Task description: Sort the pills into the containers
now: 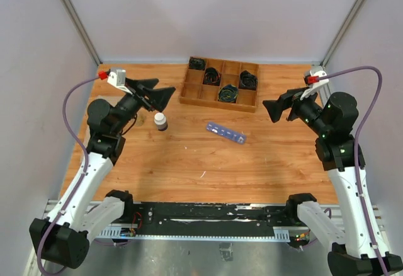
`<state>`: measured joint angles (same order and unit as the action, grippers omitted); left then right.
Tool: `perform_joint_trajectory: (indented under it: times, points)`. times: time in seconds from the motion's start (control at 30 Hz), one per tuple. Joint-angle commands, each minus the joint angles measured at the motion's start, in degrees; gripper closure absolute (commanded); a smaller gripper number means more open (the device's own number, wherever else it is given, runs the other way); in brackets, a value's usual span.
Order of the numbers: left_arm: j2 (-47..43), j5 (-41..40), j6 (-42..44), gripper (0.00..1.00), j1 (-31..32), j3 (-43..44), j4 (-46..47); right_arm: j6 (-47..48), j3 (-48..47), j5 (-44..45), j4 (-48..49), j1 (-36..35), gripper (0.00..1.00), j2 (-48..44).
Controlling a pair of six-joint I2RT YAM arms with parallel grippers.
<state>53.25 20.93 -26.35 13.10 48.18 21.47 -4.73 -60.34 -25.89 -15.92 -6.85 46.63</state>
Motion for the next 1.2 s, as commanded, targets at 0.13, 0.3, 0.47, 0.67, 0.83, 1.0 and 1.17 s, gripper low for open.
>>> perform_joint_trajectory:
  times: [0.13,0.3,0.47,0.67,0.83,1.0,1.17]
  points:
    - [-12.0,8.8,-8.9,0.01,0.1,-19.2,12.3,2.4,2.1,-8.6,4.9,-0.6,0.02,-0.4]
    - [-17.6,7.3,-12.3,0.01,0.2,-28.0,19.4,11.9,4.4,-22.8,7.2,-0.7,0.01,2.3]
    - [-17.1,8.9,-13.2,0.01,0.3,-30.9,19.7,25.5,6.5,-38.6,6.0,-1.1,0.01,7.2]
    - [-13.8,4.9,-3.5,0.03,8.3,-32.6,19.7,46.0,5.2,-30.7,-3.1,-7.3,0.01,14.7]
    - [-12.5,-3.4,11.2,0.03,19.4,-37.6,23.5,50.3,5.1,-24.6,-4.4,-12.2,0.02,18.3]
    - [-10.9,-9.6,17.7,0.03,22.8,-40.8,24.8,50.5,8.8,-20.5,-1.5,-13.3,0.01,20.4]
    - [-12.4,-16.5,20.7,0.03,22.8,-43.2,24.7,48.6,7.3,-15.9,-1.1,-15.5,0.01,23.6]
